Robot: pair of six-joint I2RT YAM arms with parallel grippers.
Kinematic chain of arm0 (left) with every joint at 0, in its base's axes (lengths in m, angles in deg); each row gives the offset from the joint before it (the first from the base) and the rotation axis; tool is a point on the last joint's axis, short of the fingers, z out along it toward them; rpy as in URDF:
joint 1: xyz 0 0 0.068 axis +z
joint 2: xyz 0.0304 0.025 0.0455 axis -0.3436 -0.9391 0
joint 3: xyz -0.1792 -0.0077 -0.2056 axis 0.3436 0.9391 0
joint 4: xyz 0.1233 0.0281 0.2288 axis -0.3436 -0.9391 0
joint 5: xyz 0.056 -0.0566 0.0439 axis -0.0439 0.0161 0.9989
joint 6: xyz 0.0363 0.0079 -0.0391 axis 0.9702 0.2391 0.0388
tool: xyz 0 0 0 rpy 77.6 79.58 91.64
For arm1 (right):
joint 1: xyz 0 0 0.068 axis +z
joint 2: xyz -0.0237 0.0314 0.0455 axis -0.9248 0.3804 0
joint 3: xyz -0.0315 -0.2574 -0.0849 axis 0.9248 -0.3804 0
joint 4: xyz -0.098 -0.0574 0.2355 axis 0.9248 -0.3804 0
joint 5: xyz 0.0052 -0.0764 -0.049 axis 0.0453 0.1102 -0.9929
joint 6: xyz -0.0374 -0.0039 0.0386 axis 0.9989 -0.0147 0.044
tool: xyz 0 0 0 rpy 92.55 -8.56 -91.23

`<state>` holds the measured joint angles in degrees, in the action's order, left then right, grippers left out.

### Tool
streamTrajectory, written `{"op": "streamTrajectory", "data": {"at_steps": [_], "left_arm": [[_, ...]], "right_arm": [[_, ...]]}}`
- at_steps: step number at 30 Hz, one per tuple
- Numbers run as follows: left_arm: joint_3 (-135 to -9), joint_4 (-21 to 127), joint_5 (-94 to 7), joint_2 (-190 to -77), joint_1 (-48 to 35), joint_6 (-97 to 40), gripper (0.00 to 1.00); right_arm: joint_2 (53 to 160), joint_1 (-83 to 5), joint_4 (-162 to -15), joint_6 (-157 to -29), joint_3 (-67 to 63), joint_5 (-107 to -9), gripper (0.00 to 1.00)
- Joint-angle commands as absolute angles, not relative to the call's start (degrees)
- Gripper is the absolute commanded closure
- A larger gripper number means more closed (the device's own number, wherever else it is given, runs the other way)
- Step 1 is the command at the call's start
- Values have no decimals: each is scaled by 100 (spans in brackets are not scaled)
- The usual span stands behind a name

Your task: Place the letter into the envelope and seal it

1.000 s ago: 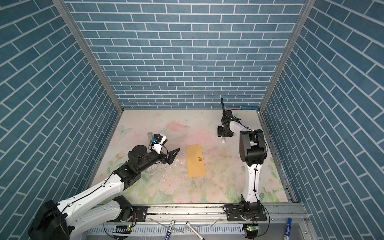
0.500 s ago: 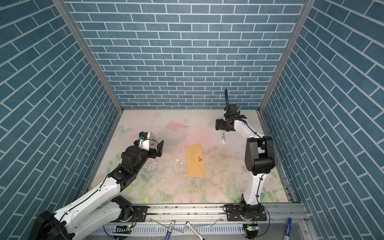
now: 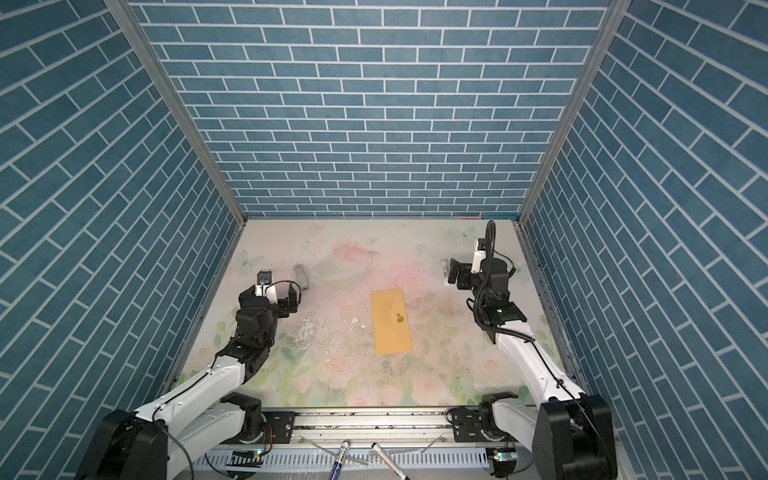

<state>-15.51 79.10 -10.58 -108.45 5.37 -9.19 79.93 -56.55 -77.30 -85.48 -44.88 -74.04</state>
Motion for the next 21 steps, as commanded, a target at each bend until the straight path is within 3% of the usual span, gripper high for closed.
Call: {"op": "streamTrajectory", "data": {"at_steps": [1,10,17,21], "left_arm": [[-1364,8673,-983,-11067,758,-728,0],[-1169,10330,-1419,-12398,1104,-531,0],[-1230,11179,-1999,-13359,1450,-666,0],[-1242,11557,-2141,-13838,1491,-658,0]], "right_arm": [[7691,-5708,-6725,-8244,-5170,-8642,1],[9255,-5785,-4597,-7491,-6106,-9294,1],[10363,-5983,-3163,-7150,-6078,-8912,1],[10296,-6202,-3432,-7301,-6015,-8469,1]]}}
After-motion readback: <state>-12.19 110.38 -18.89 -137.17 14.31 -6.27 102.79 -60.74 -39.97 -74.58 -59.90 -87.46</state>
